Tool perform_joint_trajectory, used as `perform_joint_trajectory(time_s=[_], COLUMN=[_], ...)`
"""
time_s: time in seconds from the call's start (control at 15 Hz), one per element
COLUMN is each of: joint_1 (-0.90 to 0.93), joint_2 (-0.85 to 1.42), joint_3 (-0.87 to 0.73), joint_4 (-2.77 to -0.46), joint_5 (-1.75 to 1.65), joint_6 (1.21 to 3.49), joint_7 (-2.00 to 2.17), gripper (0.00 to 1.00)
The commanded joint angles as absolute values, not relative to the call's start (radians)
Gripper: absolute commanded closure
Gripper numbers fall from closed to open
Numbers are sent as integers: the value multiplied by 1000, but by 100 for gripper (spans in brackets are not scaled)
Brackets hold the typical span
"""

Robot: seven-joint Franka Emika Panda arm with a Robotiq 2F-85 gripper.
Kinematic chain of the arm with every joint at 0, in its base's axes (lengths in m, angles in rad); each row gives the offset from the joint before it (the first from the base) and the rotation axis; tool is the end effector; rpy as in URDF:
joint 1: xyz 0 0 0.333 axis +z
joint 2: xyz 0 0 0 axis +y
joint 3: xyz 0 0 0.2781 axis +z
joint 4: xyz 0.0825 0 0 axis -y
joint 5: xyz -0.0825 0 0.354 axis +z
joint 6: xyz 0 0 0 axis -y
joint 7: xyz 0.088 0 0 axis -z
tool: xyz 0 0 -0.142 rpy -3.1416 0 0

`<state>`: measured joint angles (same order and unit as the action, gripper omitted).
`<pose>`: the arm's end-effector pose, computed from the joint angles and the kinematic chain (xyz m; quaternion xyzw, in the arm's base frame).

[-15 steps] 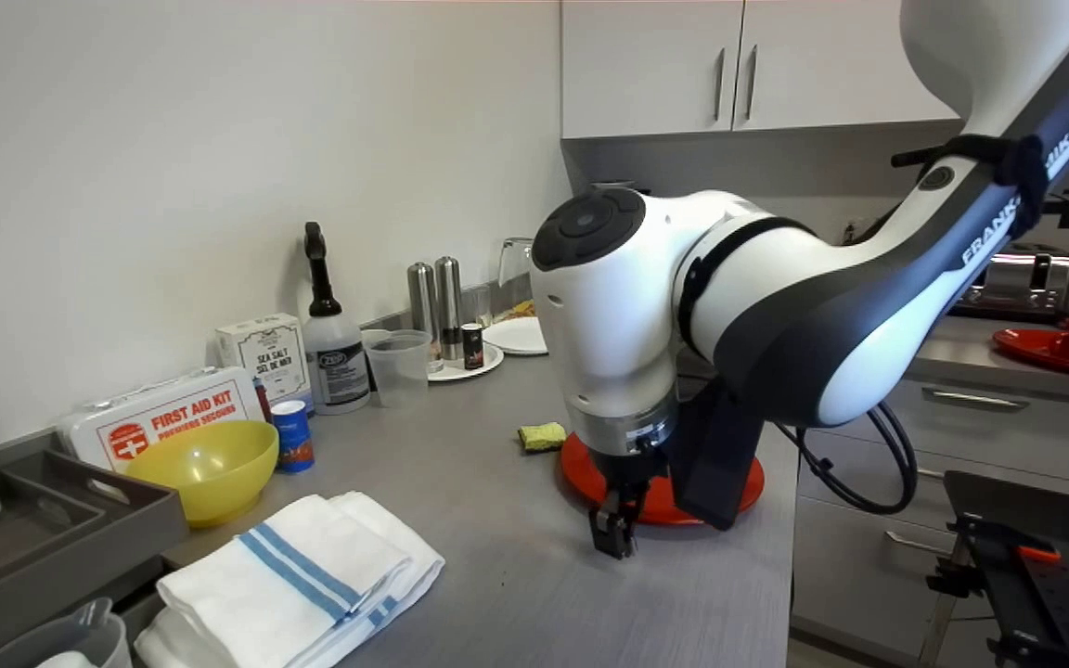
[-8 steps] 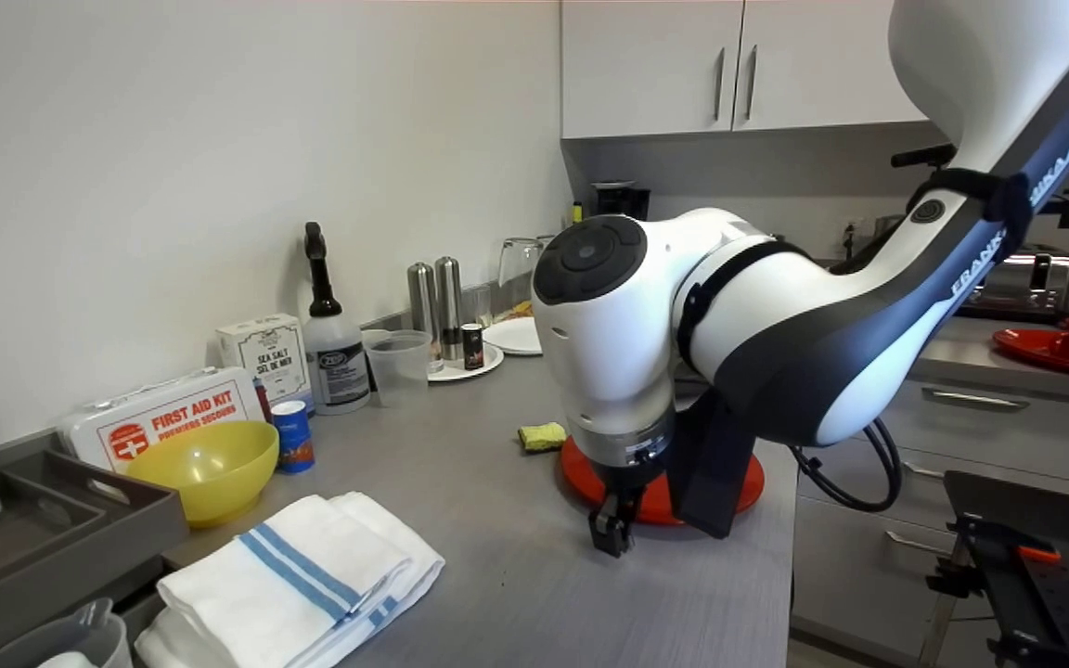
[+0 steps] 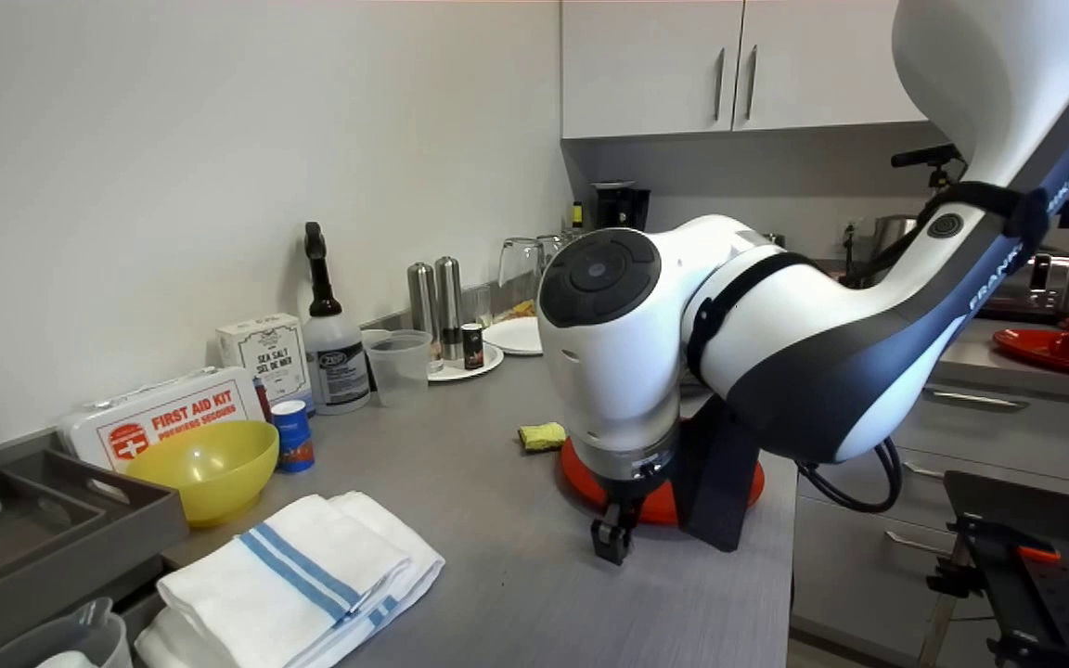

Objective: Turn the red plate upside down

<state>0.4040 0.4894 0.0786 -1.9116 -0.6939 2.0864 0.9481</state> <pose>0.5165 0.2132 0.1832 0.9579 -0.0111 0.0541 0.2818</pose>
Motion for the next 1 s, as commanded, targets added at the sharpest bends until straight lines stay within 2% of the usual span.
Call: perform_joint_trajectory(time_s=[0.0, 0.93], joint_1=[424, 394], joint_2=[509, 488], joint_3=[87, 61], joint_4=[-1913, -1918], joint_5=[-710, -762], joint_6=[2075, 2020], joint_7=[991, 970], gripper=[0, 0])
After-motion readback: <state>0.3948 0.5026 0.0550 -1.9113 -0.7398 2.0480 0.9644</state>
